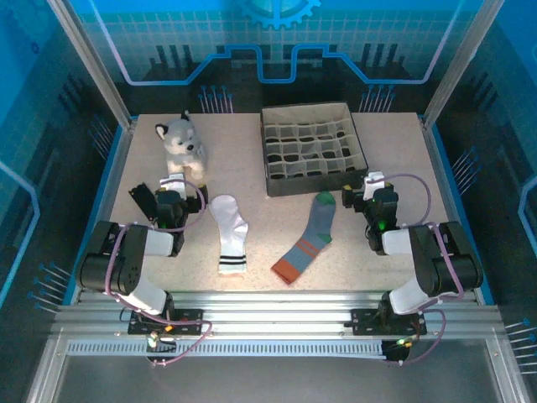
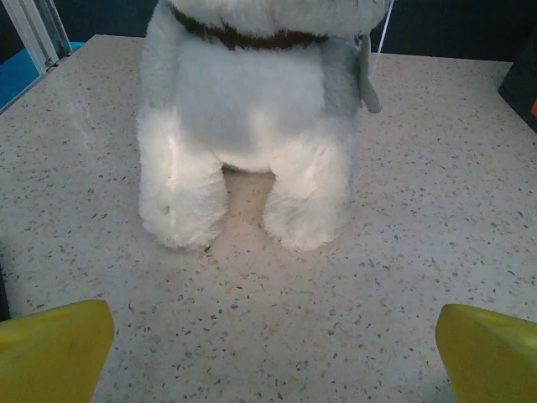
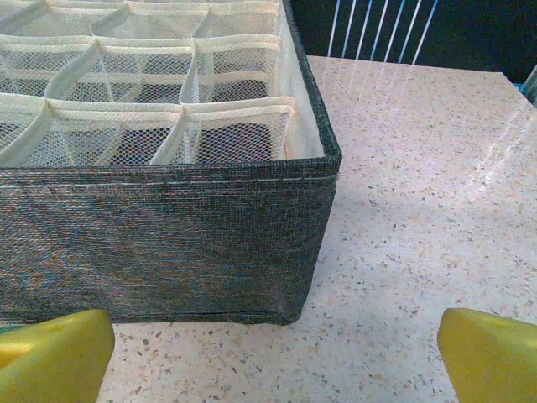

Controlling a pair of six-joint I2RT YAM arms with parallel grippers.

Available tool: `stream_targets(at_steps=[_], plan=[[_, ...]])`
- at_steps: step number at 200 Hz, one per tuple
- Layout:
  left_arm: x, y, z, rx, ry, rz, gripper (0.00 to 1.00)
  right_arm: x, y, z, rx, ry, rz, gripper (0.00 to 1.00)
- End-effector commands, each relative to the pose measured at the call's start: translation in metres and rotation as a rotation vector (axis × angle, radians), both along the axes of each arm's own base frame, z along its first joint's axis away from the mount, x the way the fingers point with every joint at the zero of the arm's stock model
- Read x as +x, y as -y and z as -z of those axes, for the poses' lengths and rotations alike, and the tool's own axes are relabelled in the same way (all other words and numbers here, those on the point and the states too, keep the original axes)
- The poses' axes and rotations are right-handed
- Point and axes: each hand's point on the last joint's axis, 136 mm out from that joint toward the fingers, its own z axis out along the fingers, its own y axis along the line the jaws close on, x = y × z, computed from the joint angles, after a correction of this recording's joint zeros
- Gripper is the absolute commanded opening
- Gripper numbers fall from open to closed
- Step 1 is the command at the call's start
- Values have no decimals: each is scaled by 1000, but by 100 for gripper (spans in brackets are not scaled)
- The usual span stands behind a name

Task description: Roll the socks

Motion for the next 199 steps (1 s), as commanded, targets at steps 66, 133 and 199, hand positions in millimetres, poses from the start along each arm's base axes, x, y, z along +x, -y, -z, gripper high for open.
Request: stream_targets(at_steps=[66, 133, 199], plan=[[4, 1, -6, 0, 12, 18, 100, 4, -8, -4, -1, 6, -70, 100], [5, 1, -6, 0, 13, 18, 99, 4, -9, -4, 2, 5, -73, 100], [4, 2, -5, 0, 11, 18, 99, 4, -8, -4, 2, 3, -73, 100]])
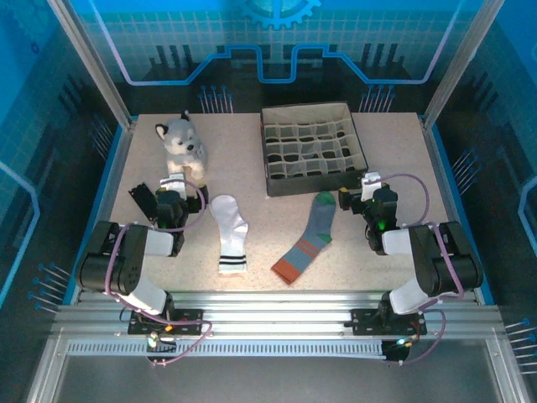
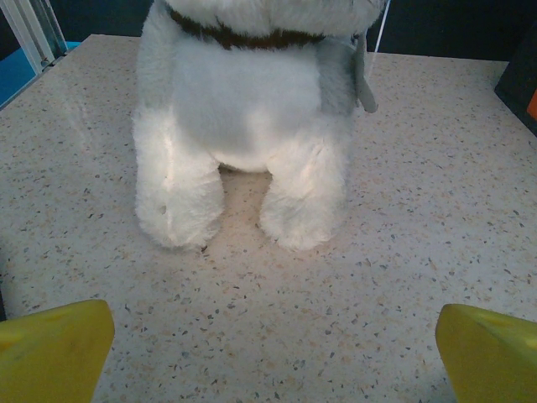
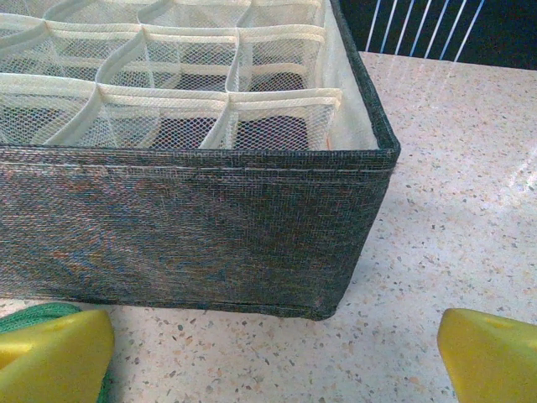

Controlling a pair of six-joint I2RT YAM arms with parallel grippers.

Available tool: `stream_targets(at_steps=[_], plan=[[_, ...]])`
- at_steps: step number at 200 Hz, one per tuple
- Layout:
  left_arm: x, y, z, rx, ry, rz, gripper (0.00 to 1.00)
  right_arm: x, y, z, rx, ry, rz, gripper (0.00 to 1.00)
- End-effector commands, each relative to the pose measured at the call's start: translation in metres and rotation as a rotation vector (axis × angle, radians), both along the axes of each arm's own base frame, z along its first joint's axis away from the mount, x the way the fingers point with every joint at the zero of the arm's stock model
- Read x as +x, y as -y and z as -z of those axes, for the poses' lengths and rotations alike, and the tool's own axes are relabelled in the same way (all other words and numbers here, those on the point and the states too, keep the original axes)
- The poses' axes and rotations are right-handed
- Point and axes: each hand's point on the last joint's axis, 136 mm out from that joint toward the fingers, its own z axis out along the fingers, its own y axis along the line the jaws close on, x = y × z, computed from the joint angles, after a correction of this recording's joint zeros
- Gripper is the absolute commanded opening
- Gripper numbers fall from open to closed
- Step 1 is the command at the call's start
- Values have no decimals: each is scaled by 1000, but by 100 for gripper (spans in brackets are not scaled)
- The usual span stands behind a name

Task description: Roll the socks

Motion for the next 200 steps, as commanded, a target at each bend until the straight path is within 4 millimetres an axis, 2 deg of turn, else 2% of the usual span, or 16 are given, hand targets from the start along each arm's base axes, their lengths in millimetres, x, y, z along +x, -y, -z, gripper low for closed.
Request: stream_targets(at_steps=[1, 70, 130, 167, 186, 200], plan=[[4, 0, -5, 2, 11, 11, 99, 6, 5, -8, -8, 24, 8, 100], [4, 0, -6, 2, 12, 11, 99, 5, 1, -9, -8, 26, -21, 100], [3, 4, -7, 3, 20, 32, 99, -2, -5, -42, 11, -26, -47, 100], [-9, 12, -35, -8, -3, 63, 99, -21, -29, -66, 17, -106, -97, 98], [-21, 12, -45, -55, -96, 48, 99, -32, -53, -73, 4, -155, -136, 95], [-34, 12, -49, -115, -164, 19, 99, -39, -79, -77, -10, -188, -182, 93]])
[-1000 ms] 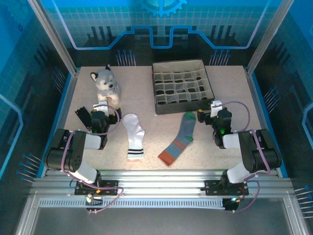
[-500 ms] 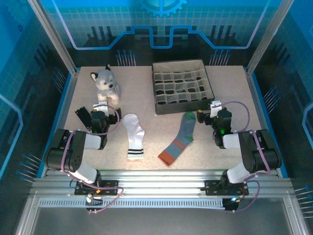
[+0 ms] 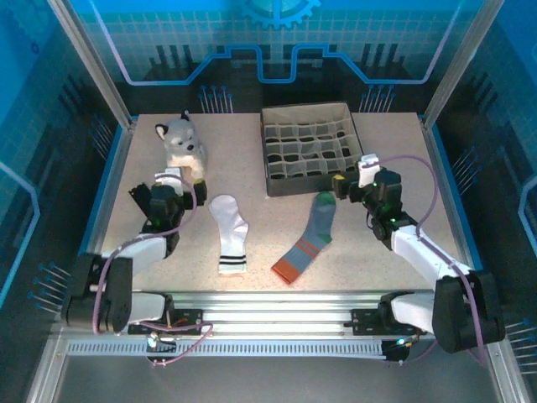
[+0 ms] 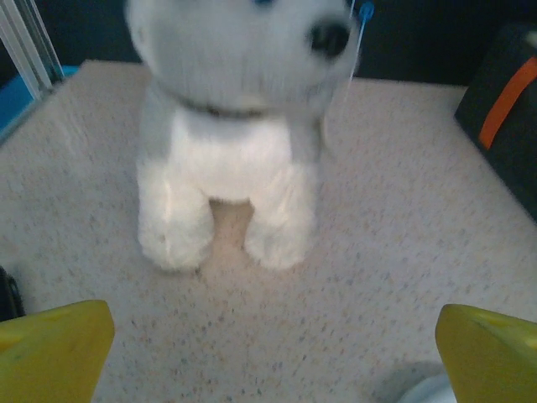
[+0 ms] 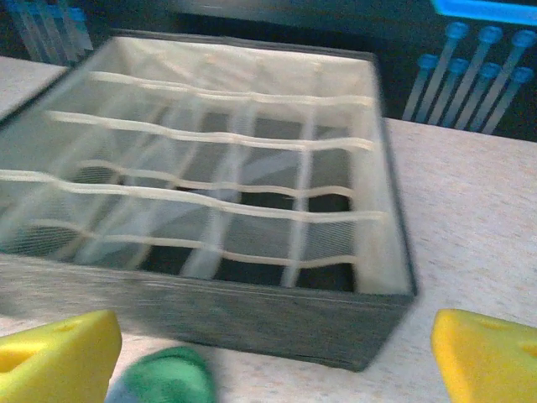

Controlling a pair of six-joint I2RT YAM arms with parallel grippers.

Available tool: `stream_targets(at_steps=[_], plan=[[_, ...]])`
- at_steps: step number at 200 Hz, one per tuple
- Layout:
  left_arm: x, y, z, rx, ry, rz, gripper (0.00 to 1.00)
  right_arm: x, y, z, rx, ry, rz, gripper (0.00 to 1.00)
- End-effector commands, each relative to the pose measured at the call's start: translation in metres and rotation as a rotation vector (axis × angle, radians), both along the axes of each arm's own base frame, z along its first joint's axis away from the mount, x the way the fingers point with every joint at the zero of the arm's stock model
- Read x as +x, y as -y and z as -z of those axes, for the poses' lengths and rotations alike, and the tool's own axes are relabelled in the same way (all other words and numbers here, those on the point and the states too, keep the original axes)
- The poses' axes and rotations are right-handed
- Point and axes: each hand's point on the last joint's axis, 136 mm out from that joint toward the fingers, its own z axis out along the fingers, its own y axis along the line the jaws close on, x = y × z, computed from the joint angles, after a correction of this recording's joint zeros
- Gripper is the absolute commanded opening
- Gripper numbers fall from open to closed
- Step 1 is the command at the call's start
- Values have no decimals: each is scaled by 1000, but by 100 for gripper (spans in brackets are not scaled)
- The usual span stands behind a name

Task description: Roll the socks

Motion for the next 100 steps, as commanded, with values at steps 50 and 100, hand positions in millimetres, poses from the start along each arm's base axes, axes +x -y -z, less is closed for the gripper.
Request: stream_targets(at_steps=[50, 100], plan=[[-97, 28, 28, -368, -509, -58, 85, -48, -143, 34, -74, -319, -271, 87], [-157, 60, 68, -639, -682, -56, 75, -55, -267, 68, -117, -491, -512, 76]])
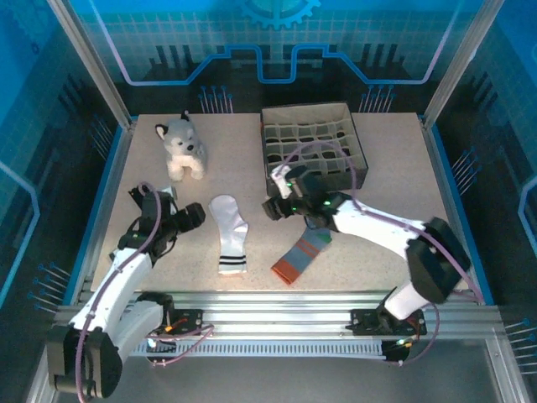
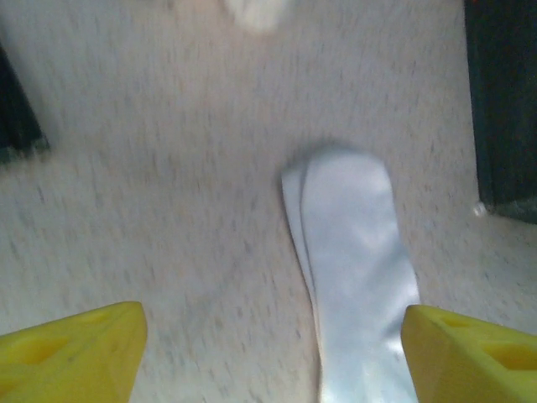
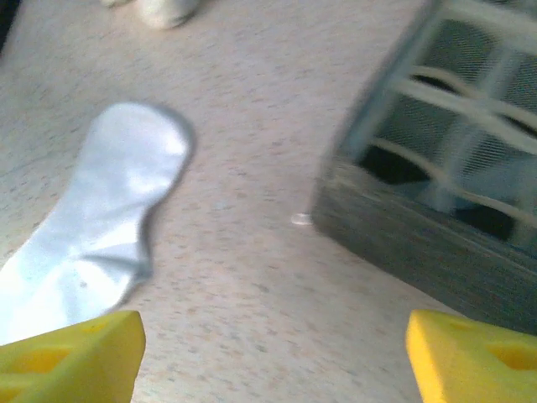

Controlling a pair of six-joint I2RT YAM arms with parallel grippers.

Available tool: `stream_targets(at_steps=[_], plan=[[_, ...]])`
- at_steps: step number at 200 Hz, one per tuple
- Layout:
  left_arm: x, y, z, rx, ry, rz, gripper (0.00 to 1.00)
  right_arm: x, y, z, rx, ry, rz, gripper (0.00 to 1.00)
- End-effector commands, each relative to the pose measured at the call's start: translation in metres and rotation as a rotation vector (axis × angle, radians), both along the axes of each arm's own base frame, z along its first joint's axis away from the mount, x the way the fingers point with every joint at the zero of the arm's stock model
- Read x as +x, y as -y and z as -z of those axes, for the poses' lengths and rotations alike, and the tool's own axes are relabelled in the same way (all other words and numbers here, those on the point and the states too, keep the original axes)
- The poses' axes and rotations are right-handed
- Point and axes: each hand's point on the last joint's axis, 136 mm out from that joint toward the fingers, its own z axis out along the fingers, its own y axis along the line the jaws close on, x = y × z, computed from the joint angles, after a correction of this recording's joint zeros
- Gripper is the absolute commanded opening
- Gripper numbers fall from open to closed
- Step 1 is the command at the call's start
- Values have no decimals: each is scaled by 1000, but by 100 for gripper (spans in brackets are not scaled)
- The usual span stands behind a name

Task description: Roll the socks

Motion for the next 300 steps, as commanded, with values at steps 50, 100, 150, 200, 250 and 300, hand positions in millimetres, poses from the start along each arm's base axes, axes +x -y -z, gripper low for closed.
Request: stream_targets(at_steps=[50, 100, 150, 200, 250, 300], plan=[[-48, 52, 62, -381, -215, -28, 56, 1, -103, 56, -31, -259, -166, 52], [-31, 76, 74, -445, -245, 46, 43, 4, -120, 93, -56, -330, -203, 43], [-16, 99, 86, -460, -277, 96, 34, 23, -123, 117, -80, -363, -188, 42], [20, 127, 80, -465, -262, 183, 25, 59, -106, 126, -88, -370, -141, 41], [52, 142, 62, -426, -246, 247, 20, 88, -86, 84, -17, -294, -109, 40], [52, 135, 45, -316, -276, 292, 26, 59, -77, 32, 46, -165, -245, 41]])
